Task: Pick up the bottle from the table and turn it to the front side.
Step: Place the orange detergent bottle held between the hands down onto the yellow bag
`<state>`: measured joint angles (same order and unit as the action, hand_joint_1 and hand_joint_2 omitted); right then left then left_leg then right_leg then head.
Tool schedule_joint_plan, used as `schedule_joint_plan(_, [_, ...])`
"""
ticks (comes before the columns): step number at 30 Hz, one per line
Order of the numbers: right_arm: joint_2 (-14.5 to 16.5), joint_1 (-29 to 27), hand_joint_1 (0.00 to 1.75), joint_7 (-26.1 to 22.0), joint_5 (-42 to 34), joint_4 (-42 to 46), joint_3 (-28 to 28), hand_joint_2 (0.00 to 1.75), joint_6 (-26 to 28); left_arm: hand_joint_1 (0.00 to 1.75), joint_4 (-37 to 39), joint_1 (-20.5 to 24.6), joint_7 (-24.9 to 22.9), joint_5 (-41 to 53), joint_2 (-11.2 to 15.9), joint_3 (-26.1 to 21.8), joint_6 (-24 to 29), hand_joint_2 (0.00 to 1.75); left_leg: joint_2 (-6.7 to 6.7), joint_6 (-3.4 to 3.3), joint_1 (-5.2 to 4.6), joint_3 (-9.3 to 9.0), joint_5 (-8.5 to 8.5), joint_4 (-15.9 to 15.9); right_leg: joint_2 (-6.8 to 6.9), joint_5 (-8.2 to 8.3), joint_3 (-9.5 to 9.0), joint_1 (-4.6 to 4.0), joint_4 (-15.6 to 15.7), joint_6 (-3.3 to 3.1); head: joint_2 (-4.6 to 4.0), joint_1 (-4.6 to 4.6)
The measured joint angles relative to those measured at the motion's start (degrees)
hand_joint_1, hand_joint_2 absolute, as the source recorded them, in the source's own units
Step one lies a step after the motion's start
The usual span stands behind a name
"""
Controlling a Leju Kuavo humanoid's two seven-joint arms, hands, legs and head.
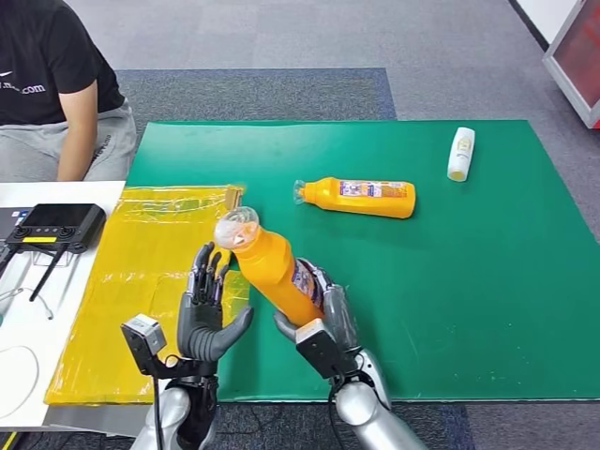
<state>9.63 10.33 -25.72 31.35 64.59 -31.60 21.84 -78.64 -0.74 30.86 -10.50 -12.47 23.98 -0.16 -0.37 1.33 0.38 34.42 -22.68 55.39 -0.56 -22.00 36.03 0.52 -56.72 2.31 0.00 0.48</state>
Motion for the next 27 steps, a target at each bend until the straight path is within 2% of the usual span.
schedule_joint_plan(5, [0.4, 0.3, 1.75, -0.7, 1.2, -1.3, -1.6, 1.75, 1.1, 0.00, 0.0, 1.2, -2.3, -2.3, 0.6, 2.2, -5.5, 1.75, 0.00, 0.00, 0.00, 0.02, 0.00, 0.0, 0.00, 0.00, 0.01, 0.00, 0.0, 0.00, 0.00, 0.01])
schedule_joint_plan(10, [0.4, 1.1, 1.75, -0.8, 2.4, -2.8, -2.7, 1.75, 1.8, 0.00, 0.0, 3.0, -4.0, -3.3, 1.2, 3.9, -8.4, 1.75, 0.00, 0.00, 0.00, 0.02, 0.01, 0.0, 0.00, 0.00, 0.01, 0.00, 0.0, 0.00, 0.00, 0.00])
schedule_joint_plan(19, [0.6, 1.8, 1.73, -1.0, 3.0, -4.7, -2.9, 1.75, 3.2, 0.00, 0.0, 5.0, -4.8, -3.1, 1.7, 5.0, -9.1, 1.75, 0.00, 0.00, 0.00, 0.02, 0.01, 0.0, 0.00, 0.00, 0.03, 0.00, 0.0, 0.00, 0.00, 0.01])
schedule_joint_plan(22, [0.7, 1.9, 1.70, -1.0, 3.0, -5.0, -2.9, 1.75, 3.4, 0.12, 0.0, 5.3, -5.3, -3.1, 1.8, 5.2, -9.0, 1.75, 0.00, 0.00, 0.00, 0.02, 0.00, 0.0, 0.00, 0.00, 0.04, 0.00, 0.0, 0.00, 0.00, 0.00])
schedule_joint_plan(26, [0.7, 1.9, 1.62, -1.1, 2.9, -5.4, -2.9, 1.75, 3.5, 1.68, 0.1, 5.9, -6.4, -3.4, 1.8, 5.2, -8.9, 1.75, 0.00, 0.00, 0.00, 0.03, 0.00, 0.0, 0.00, 0.00, 0.04, 0.00, 0.0, 0.00, 0.00, 0.00])
schedule_joint_plan(27, [0.7, 1.9, 1.54, -1.1, 2.9, -5.5, -2.9, 1.75, 3.6, 1.75, 0.2, 6.0, -6.6, -3.5, 1.8, 5.2, -8.8, 1.75, 0.00, 0.00, 0.00, 0.04, 0.00, 0.0, 0.00, 0.00, 0.04, 0.00, 0.0, 0.00, 0.00, 0.00])
